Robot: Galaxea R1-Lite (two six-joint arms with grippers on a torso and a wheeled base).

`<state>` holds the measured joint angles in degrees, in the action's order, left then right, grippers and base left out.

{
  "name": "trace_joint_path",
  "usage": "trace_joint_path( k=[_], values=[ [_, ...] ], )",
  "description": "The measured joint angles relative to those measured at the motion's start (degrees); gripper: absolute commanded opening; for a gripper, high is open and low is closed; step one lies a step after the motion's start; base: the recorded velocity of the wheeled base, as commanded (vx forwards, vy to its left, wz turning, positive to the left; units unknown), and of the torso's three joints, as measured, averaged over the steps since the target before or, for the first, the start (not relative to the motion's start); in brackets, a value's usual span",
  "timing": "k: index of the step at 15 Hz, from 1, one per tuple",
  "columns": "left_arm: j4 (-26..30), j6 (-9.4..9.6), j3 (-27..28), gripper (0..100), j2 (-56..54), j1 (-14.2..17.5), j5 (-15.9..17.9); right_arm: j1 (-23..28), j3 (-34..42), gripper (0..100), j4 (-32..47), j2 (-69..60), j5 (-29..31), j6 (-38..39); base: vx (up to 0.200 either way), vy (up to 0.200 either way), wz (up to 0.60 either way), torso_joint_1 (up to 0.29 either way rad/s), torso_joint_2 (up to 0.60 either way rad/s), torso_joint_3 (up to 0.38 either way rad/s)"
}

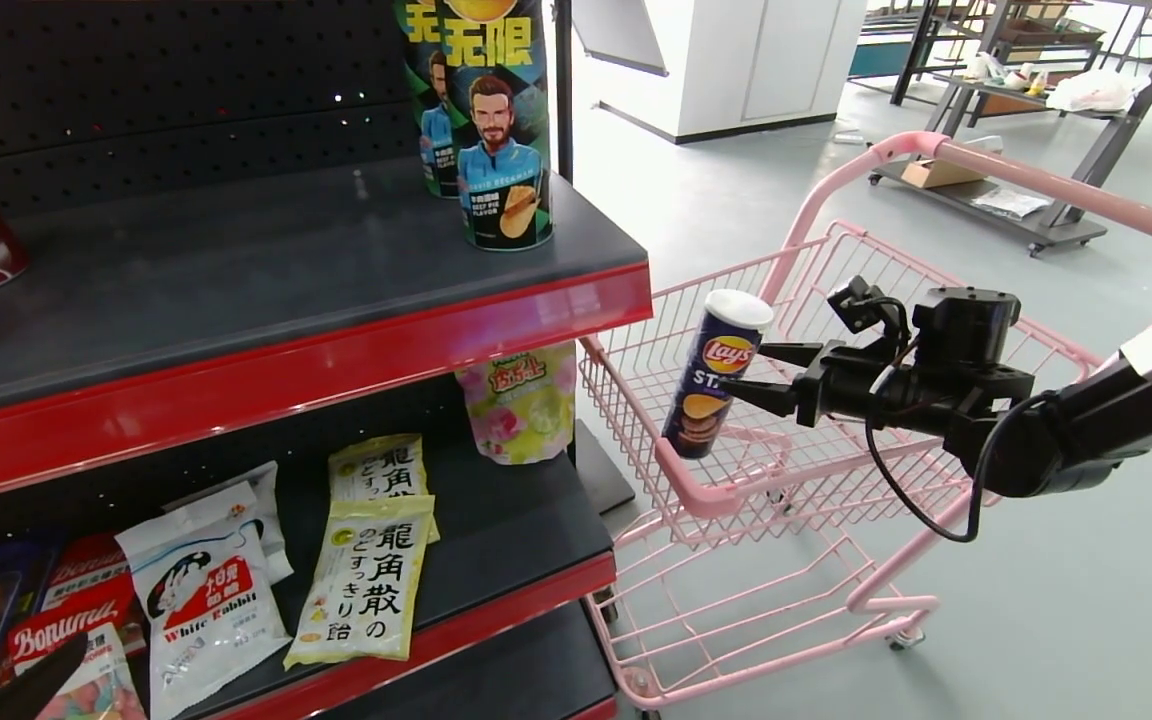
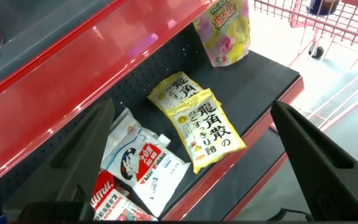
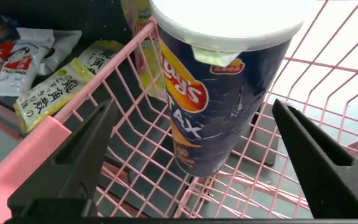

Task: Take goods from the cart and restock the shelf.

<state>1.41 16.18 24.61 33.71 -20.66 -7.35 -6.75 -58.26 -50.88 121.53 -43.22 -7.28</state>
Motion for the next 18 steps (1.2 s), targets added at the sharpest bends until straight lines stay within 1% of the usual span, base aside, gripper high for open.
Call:
trace_joint_path(
  k=[3,8,11,12,18],
  values=[
    [0.0,0.07,0.0,100,0.3,0.0,-0.1,-0.5,-3.4,100,0.1,2.0,0.0,0.1,0.000,0.000,0.00,0.000,0.00,0.000],
    [0.0,0.07,0.0,100,1.0,0.0,-0.1,-2.9,-9.6,100,0.1,5.4,0.2,2.6,0.000,0.000,0.00,0.000,0.00,0.000],
    [0.0,0.16,0.1,100,1.2,0.0,-0.2,-3.7,-11.9,100,0.1,7.3,1.0,3.5,0.000,0.000,0.00,0.000,0.00,0.000],
    [0.0,0.16,0.1,100,1.2,0.0,-0.2,-4.0,-12.2,0,-0.2,7.7,1.4,3.6,0.000,0.000,0.00,0.000,0.00,0.000],
    [0.0,0.24,0.1,100,1.5,0.0,-0.3,-3.9,-12.4,0,-0.5,8.2,1.8,4.5,0.000,0.000,0.00,0.000,0.00,0.000]
  ],
)
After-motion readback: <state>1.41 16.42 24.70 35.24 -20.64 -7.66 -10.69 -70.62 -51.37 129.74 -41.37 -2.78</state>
